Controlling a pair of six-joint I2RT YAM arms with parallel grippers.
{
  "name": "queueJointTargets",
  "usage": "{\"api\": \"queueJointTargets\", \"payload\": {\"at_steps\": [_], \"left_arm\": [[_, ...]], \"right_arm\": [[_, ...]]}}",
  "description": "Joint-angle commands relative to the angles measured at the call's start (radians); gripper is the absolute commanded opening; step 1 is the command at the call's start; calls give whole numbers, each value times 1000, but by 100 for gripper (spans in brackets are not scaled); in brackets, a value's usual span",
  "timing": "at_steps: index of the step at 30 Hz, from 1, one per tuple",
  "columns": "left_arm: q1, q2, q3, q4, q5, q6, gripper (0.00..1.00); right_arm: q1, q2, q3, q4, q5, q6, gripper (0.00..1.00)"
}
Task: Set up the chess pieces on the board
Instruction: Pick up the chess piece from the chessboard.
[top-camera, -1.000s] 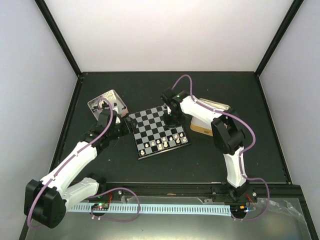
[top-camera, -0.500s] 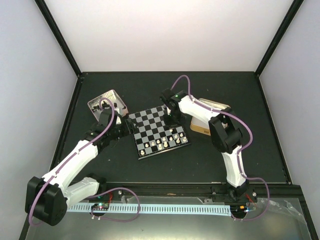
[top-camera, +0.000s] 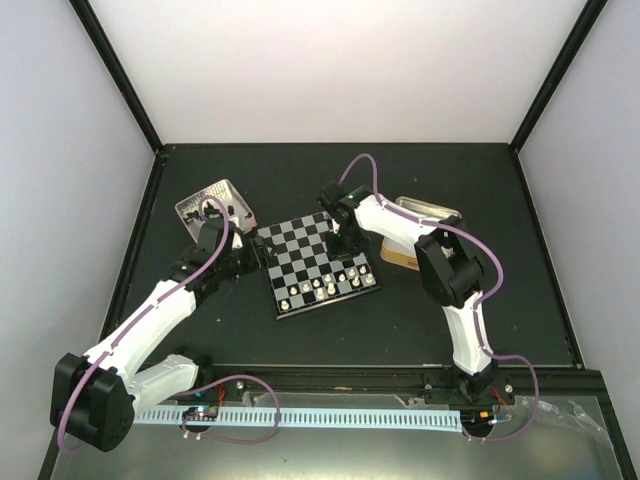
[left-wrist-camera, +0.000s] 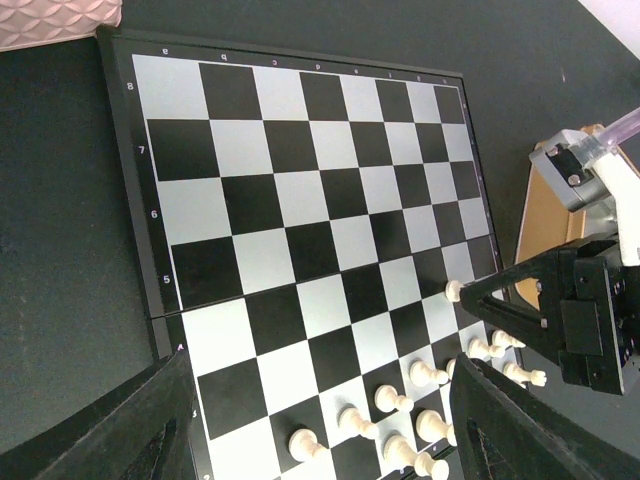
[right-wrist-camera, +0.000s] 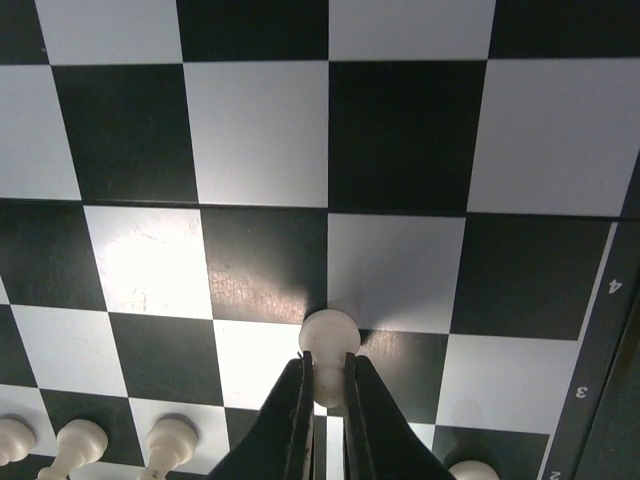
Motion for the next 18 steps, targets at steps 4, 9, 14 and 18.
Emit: {"api": "queueJointTargets", "payload": {"at_steps": [4,9,14,18], "left_arm": [[9,-15,11,-4,9,10,72],[9,-23,9,-7,4,9,72],[10,-48,8,-21,-29,3,72],[14,-103,-6,-48,-106,-23,72]], "right_arm": [[12,-33,6,35,39,-2,4],[32,-48,26,31,14,-11,4],[74,-45,87,9,-24,-14,4],[128,-18,168,-19,-42,-16,4]]}}
